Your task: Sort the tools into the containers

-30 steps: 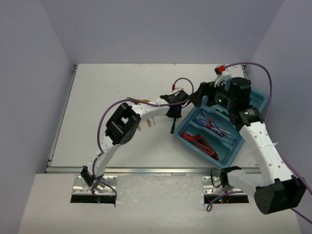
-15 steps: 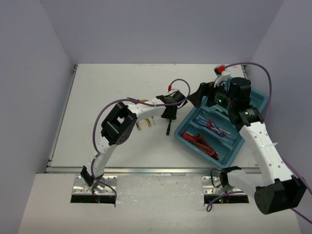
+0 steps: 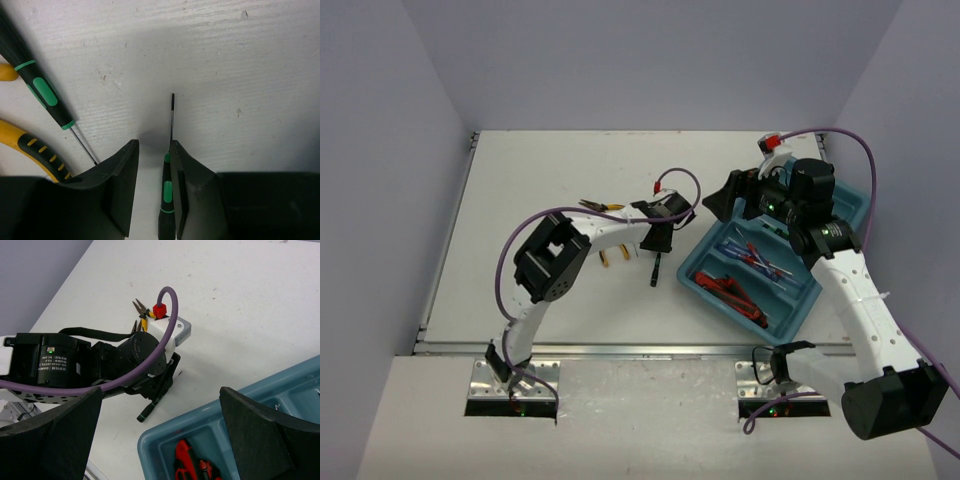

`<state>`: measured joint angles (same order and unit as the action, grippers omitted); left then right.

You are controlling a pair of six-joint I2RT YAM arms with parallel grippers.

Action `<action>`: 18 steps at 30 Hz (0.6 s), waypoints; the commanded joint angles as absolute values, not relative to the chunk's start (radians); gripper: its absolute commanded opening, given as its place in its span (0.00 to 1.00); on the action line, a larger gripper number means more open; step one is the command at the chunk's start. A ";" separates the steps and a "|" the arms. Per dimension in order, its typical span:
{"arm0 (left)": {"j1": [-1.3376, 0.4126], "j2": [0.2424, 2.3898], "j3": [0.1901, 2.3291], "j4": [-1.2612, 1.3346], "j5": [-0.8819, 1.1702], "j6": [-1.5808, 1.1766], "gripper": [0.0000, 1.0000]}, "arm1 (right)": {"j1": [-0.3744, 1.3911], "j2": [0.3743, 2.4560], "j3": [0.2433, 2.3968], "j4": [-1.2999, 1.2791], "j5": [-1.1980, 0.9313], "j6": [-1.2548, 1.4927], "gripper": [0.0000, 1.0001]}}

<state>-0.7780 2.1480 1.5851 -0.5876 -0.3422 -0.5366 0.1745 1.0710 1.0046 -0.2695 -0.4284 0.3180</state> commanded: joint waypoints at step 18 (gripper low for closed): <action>-0.788 2.048 1.522 -0.512 -0.169 -0.572 0.31 | 0.183 1.081 1.024 -0.222 -0.459 0.313 0.99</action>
